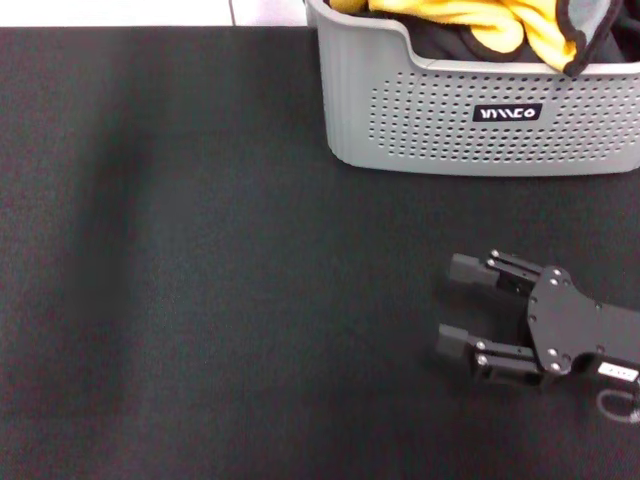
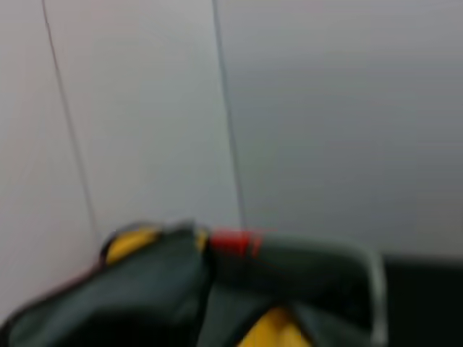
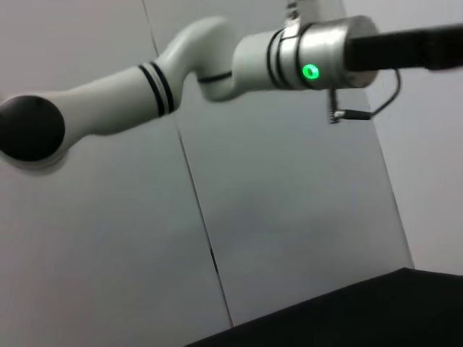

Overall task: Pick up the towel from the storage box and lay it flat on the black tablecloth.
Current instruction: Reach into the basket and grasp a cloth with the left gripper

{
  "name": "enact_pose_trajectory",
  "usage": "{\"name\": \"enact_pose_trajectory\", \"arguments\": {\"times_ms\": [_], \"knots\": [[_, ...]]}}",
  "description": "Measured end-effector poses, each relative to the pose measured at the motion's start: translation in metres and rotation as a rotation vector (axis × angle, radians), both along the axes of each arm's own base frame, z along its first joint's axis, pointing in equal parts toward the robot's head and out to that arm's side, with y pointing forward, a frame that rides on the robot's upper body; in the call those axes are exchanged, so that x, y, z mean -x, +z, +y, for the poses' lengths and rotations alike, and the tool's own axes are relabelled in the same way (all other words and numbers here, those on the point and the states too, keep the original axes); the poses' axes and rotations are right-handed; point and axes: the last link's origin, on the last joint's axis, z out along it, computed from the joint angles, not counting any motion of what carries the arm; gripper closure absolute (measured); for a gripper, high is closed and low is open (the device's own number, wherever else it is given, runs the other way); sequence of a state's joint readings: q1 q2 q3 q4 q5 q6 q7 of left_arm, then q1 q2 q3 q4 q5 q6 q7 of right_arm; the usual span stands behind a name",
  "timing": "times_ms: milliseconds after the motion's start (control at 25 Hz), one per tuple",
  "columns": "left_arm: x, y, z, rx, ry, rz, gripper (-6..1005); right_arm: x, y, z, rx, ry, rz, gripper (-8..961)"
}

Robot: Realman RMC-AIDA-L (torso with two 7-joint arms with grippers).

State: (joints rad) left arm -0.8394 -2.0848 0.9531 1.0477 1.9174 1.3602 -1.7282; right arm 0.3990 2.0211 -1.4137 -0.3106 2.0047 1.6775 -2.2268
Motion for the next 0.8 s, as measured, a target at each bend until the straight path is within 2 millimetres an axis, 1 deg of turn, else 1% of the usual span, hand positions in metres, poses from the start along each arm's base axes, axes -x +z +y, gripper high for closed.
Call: {"name": "enact_pose_trajectory", "arguments": {"times_ms": [40,200,280,400,600,800], "knots": [[-0.005,-0.010,0.005,-0.011,0.012,0.065,465,-0.002,0.000,-0.003,-0.002,-0.008,0.000,147],[-0.018,-0.033,0.015,-0.044,0.024,0.182,465,-0.009,0.000,-0.011,-0.008,-0.024,0.004,147],[-0.020,-0.036,0.016,-0.056,0.018,0.198,464,-0.010,0.000,-0.012,-0.009,-0.027,0.003,147],[-0.023,-0.047,0.017,-0.082,0.004,0.261,464,-0.009,0.000,-0.012,-0.009,-0.026,0.003,147],[-0.021,-0.054,0.020,-0.116,0.019,0.321,464,-0.008,0.000,-0.010,-0.008,-0.019,0.003,147],[-0.022,-0.055,0.021,-0.103,0.069,0.317,477,-0.008,0.000,-0.011,-0.013,-0.018,0.003,147]]}}
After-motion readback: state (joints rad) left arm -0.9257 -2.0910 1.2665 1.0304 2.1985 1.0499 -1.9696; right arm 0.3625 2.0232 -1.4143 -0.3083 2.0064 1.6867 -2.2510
